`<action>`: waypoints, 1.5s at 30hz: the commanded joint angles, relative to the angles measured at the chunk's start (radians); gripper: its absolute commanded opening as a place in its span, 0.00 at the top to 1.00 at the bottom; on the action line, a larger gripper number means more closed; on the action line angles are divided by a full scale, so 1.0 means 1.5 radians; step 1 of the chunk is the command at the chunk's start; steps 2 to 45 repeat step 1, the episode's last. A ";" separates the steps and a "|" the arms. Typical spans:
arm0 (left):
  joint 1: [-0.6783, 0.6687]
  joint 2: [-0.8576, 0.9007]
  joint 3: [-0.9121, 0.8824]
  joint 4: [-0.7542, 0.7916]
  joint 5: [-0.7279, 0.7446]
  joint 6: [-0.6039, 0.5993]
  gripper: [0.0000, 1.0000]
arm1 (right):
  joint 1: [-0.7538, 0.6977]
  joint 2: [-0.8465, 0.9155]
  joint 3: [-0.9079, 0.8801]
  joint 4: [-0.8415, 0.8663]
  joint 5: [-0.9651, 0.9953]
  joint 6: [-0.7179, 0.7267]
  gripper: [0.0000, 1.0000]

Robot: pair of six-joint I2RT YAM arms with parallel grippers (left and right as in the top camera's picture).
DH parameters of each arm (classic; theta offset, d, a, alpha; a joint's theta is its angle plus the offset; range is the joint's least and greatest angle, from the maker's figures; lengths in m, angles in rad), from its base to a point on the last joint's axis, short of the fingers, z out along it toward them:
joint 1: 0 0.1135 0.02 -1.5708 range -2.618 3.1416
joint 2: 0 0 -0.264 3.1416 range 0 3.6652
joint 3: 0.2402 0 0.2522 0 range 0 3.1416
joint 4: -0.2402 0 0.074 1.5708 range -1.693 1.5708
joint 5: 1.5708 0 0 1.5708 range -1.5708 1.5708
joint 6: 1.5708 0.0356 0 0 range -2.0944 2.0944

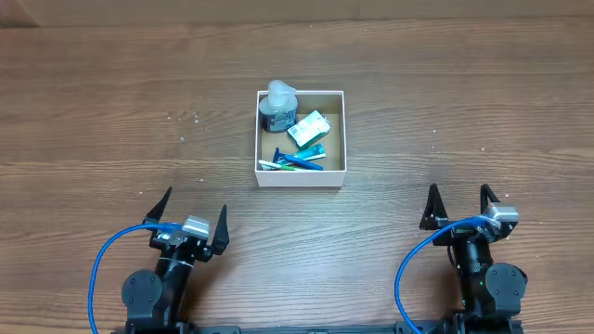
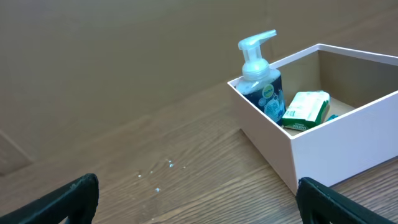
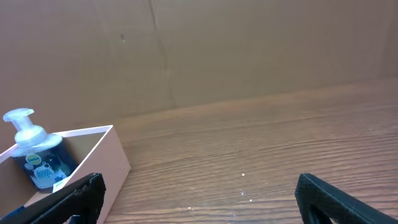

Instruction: Pack container

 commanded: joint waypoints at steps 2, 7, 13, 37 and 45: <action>0.006 -0.007 -0.004 0.001 -0.004 -0.006 0.00 | 0.003 -0.005 -0.007 0.004 0.009 -0.002 0.00; 0.006 -0.007 -0.004 0.001 -0.004 -0.006 0.00 | 0.003 -0.005 -0.007 0.004 0.009 -0.002 0.00; 0.006 -0.007 -0.004 0.001 -0.004 -0.006 0.00 | 0.003 -0.005 -0.007 0.004 0.009 -0.002 0.00; 0.006 -0.007 -0.004 0.001 -0.004 -0.006 0.00 | 0.003 -0.005 -0.007 0.004 0.009 -0.002 0.00; 0.006 -0.007 -0.004 0.001 -0.004 -0.006 0.00 | 0.003 -0.005 -0.007 0.004 0.009 -0.002 0.00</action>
